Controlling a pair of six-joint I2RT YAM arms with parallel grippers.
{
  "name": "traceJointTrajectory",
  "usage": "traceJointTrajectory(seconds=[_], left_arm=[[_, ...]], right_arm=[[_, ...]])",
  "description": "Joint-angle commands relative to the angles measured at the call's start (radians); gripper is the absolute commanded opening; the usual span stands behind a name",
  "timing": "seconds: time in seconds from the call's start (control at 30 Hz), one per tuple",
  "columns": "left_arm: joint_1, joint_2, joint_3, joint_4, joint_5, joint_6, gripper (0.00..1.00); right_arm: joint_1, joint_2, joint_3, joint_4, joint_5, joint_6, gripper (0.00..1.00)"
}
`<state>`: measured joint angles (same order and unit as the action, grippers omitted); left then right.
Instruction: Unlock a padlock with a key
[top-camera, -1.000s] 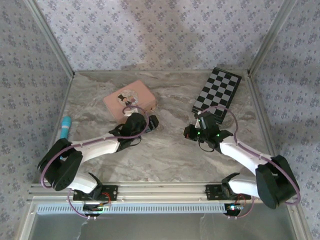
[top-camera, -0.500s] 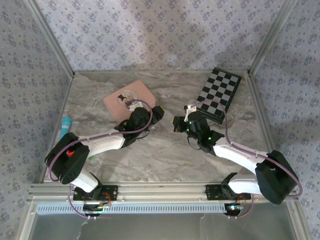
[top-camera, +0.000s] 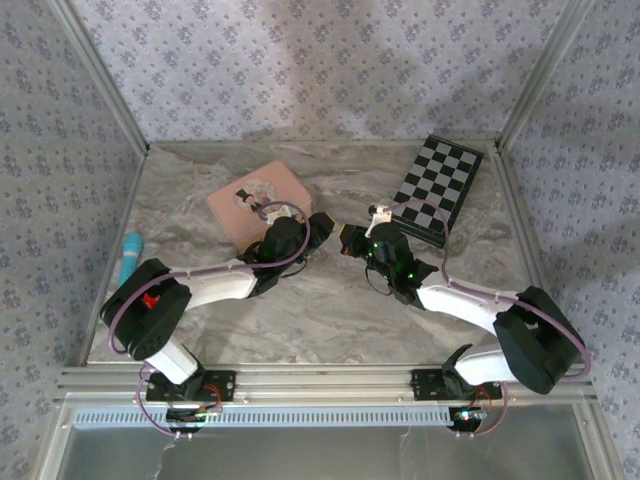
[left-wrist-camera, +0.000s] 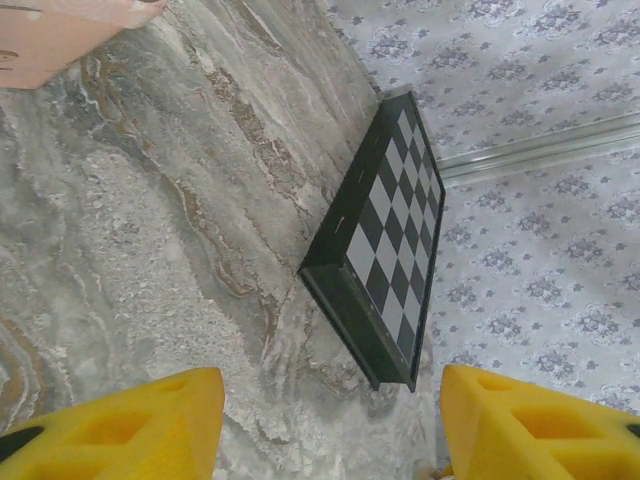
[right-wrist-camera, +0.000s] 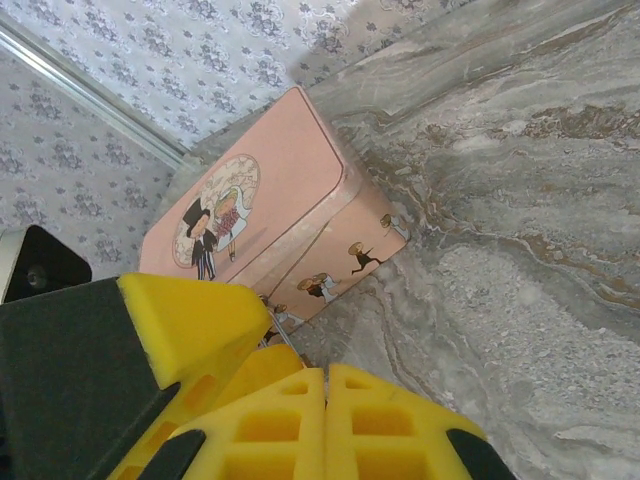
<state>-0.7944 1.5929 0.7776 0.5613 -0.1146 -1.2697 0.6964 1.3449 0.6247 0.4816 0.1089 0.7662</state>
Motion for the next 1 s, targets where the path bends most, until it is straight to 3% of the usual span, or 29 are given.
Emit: traceJointTrajectory(seconds=[0.0, 0.33, 0.6, 0.77, 0.97], left_arm=[[-0.008, 0.027, 0.037, 0.076, 0.027, -0.047, 0.58], [-0.010, 0.047, 0.037, 0.106, 0.059, -0.084, 0.53], [0.009, 0.103, 0.019, 0.180, 0.092, -0.222, 0.86], [0.052, 0.197, 0.021, 0.332, 0.206, -0.417, 0.88], [0.058, 0.201, 0.055, 0.342, 0.235, -0.490, 0.88]], right_arm=[[-0.003, 0.019, -0.011, 0.063, -0.001, 0.049, 0.00], [-0.020, 0.068, -0.021, 0.130, -0.044, 0.096, 0.00], [-0.063, 0.069, -0.067, 0.207, -0.118, 0.153, 0.00], [-0.105, 0.070, -0.100, 0.308, -0.214, 0.116, 0.00], [-0.126, 0.113, -0.102, 0.410, -0.306, 0.082, 0.00]])
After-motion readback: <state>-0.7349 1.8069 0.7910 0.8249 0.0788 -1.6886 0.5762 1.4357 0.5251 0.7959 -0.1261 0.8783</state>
